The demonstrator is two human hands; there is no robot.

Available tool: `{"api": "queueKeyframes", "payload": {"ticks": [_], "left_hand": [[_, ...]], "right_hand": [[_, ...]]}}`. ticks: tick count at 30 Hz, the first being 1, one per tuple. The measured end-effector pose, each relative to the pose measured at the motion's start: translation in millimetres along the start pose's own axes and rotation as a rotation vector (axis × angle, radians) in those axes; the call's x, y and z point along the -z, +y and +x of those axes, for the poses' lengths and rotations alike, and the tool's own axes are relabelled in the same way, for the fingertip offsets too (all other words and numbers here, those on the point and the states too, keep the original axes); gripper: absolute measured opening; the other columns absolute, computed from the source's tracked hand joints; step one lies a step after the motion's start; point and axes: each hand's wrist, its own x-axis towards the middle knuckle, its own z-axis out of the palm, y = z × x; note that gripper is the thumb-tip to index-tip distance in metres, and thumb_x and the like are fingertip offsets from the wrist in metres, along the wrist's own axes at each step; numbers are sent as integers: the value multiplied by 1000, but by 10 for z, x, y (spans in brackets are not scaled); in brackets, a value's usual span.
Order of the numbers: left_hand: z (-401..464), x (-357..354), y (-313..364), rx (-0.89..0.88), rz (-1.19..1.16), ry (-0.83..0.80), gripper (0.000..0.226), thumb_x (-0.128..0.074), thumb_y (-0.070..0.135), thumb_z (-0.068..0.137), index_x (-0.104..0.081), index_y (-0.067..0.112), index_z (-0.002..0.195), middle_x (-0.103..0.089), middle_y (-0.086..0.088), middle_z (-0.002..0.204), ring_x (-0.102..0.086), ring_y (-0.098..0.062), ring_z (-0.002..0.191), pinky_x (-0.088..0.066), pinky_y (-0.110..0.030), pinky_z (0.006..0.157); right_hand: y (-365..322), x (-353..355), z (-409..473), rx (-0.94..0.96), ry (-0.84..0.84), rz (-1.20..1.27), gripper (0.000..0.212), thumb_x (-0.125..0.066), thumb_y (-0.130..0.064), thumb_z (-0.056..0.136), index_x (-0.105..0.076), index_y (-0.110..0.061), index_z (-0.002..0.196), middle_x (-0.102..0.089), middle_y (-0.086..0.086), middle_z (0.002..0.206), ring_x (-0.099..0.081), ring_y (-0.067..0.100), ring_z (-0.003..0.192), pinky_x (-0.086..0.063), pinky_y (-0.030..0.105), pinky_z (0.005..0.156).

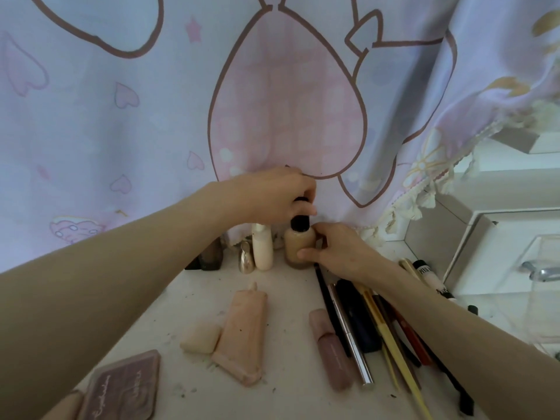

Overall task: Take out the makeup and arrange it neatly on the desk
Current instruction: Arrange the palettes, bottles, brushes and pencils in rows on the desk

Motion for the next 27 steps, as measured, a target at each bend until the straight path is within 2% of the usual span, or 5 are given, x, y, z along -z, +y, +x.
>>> {"api": "queueKeyframes", "payload": {"ticks": [9, 12, 17, 22, 27], "left_hand": [[-60, 55, -31, -43, -157, -157, 36, -51, 3, 88, -48, 39, 89, -45, 20, 94, -47, -9, 94, -42, -25, 82], [-15, -9, 11, 21, -87, -78, 6, -46, 19, 95, -49, 23, 93, -47, 9, 89, -47, -13, 83, -38, -25, 73], [14, -49, -16, 57, 21, 79, 42, -45, 49, 90, -59, 11, 101, -58, 3, 88, -53, -13, 73, -43, -24, 65], [-77, 40, -39, -54, -95, -102, 33, -59, 10, 85, -49, 33, 107, -44, 13, 108, -46, -9, 99, -41, -25, 83], [-53, 93, -14, 22, -129, 11, 21, -49, 18, 94, -51, 18, 114, -46, 3, 104, -45, -13, 93, -38, -25, 79]], "right_hand": [[-18, -13, -29, -18, 15, -21, 20, -65, -28, 84, -55, -21, 99, -59, -4, 93, -57, 13, 88, -43, 24, 71], [-37, -23, -29, -15, 28, -55, 26, -65, -30, 84, -57, -17, 106, -61, -1, 98, -57, 16, 91, -45, 29, 78], [-31, -37, -34, -14, 32, -61, 29, -65, -30, 84, -57, -16, 108, -61, 0, 102, -57, 17, 96, -47, 32, 84], [-31, -23, -31, -18, 27, -77, 30, -65, -31, 84, -58, -16, 109, -62, 2, 104, -57, 18, 96, -47, 32, 84], [-49, -20, -36, -21, 31, -100, 33, -65, -32, 84, -57, -14, 111, -62, 4, 107, -57, 19, 98, -46, 34, 86]]}}
